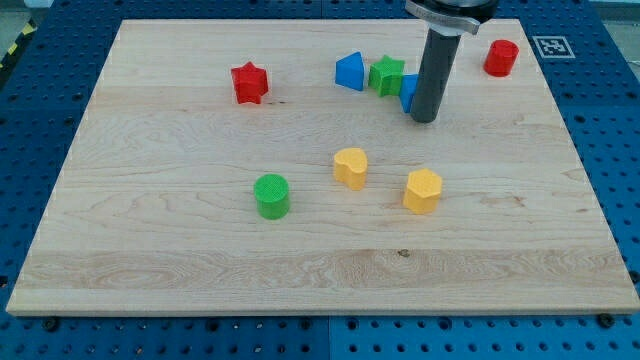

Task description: Slide green circle a bit up

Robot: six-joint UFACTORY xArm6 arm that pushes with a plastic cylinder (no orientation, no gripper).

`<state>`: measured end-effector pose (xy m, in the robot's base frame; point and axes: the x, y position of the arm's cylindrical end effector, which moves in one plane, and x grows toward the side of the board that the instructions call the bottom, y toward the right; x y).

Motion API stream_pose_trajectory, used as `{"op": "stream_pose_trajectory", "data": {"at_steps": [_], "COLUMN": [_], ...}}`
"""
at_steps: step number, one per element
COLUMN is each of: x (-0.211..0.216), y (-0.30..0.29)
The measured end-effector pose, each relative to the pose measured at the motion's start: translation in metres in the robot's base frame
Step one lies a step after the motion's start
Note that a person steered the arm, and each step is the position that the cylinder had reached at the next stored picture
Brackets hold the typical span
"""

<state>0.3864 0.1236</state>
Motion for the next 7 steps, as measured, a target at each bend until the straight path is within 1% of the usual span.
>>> {"op": "stream_pose_trajectory", "data": {"at_steps": [1,2,3,4,5,7], "x": [0.032,0.072,0.126,0.182,0.201,0.192], "y": [0.016,0.053,0.068,0.050,-0.018,-0.185]}}
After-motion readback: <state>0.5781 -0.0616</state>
